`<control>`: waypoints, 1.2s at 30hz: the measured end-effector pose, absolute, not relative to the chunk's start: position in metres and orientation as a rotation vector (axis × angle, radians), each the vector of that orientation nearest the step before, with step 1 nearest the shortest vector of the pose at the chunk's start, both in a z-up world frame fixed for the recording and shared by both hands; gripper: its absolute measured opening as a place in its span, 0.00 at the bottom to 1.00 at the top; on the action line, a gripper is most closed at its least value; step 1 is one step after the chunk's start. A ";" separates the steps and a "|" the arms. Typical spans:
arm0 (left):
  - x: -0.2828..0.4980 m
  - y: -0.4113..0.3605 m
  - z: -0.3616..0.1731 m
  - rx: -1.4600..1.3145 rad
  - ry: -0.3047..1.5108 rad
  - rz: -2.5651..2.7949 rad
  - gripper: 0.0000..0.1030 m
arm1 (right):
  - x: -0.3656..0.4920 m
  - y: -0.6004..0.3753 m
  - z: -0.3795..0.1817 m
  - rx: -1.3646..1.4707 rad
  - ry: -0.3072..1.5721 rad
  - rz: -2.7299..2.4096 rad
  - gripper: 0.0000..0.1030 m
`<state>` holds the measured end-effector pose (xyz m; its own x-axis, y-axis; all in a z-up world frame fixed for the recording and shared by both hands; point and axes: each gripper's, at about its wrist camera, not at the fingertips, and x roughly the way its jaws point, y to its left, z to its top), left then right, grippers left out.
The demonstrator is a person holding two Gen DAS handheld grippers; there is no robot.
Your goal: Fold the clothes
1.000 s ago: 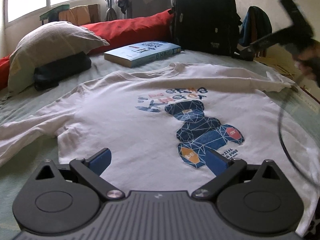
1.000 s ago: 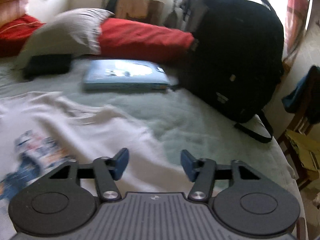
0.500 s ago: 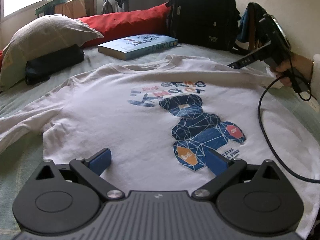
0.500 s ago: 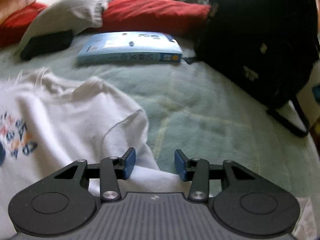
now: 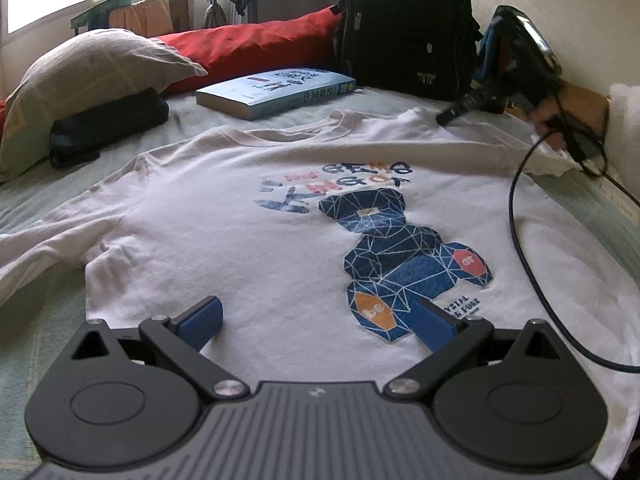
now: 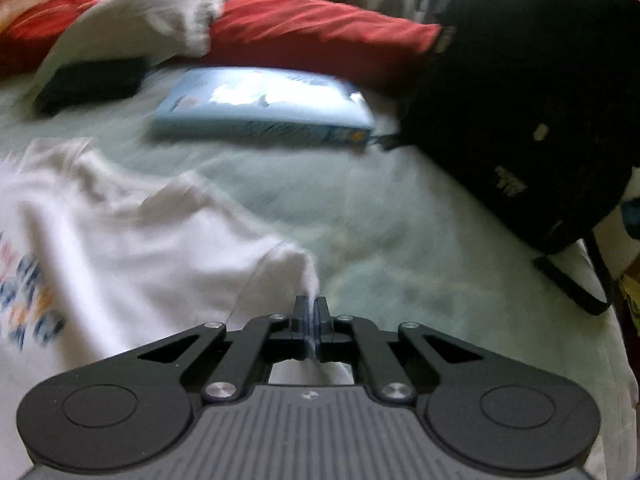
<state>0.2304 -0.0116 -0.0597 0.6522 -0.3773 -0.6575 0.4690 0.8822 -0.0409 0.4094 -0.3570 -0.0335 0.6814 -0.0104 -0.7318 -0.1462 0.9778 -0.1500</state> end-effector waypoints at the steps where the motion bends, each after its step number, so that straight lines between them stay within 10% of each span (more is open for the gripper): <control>1: 0.231 -0.011 -0.060 0.135 0.714 -0.483 0.97 | 0.415 -0.360 -0.032 -0.197 0.808 0.059 0.04; 27: 0.230 0.000 -0.052 0.075 0.710 -0.519 0.97 | 0.491 -0.270 -0.049 -0.390 0.846 0.327 0.51; 33: 0.231 0.000 -0.053 0.076 0.718 -0.513 0.97 | 0.492 -0.275 -0.057 -0.332 0.874 0.394 0.46; 36: 0.231 0.001 -0.053 0.072 0.719 -0.516 0.97 | 0.490 -0.271 -0.056 -0.333 0.859 0.422 0.12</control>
<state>0.2311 0.0006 -0.0530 0.6336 -0.4269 -0.6452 0.4752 0.8729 -0.1108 0.4899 -0.2710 -0.0563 0.5799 0.2225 -0.7837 -0.4848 0.8674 -0.1124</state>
